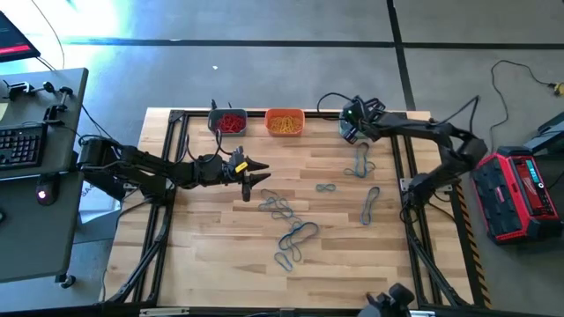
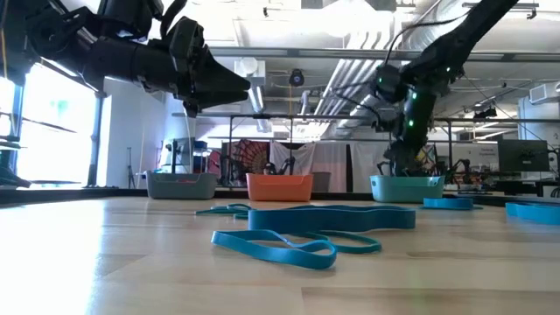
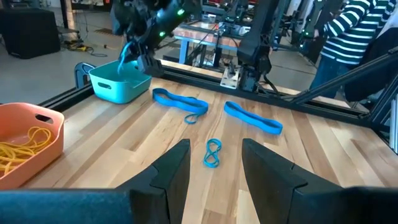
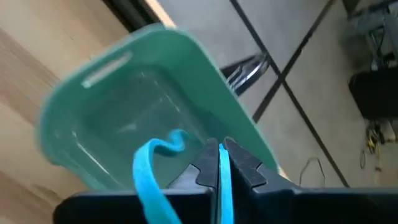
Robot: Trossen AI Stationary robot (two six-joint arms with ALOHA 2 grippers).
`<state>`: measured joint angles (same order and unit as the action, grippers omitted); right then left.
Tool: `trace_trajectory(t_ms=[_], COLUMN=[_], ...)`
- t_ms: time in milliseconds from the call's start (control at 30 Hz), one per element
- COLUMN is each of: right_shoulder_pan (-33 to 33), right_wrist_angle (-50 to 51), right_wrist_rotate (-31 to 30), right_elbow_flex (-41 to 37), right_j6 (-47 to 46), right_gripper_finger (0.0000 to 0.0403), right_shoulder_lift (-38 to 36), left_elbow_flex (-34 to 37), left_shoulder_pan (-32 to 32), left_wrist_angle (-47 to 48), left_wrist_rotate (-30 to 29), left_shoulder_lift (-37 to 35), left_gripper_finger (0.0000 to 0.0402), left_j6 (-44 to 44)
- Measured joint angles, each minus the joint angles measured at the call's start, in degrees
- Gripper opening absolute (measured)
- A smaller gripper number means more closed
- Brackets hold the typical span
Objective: Sort rubber bands into baskets
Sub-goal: Put the blue rubber band into the light blue bin
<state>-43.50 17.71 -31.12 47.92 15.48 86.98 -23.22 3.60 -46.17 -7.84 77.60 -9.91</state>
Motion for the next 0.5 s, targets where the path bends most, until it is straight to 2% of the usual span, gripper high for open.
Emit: trace_trajectory(t_ms=[267, 500], right_shoulder_pan=[-0.9, -0.88], right_wrist_angle=[0.69, 0.65], right_wrist_rotate=[-1.65, -1.95], right_elbow_flex=[0.0, 0.0], right_j6=[-2.99, -4.28], right_gripper_finger=[0.001, 0.0099], right_shoulder_lift=[3.56, 3.54], left_elbow_flex=[0.0, 0.0], left_shoulder_pan=[0.0, 0.0], left_wrist_angle=[0.02, 0.03], left_wrist_rotate=[0.0, 0.39], left_shoulder_lift=[0.0, 0.0], left_gripper_finger=[0.0137, 0.0137], left_j6=[0.02, -0.52])
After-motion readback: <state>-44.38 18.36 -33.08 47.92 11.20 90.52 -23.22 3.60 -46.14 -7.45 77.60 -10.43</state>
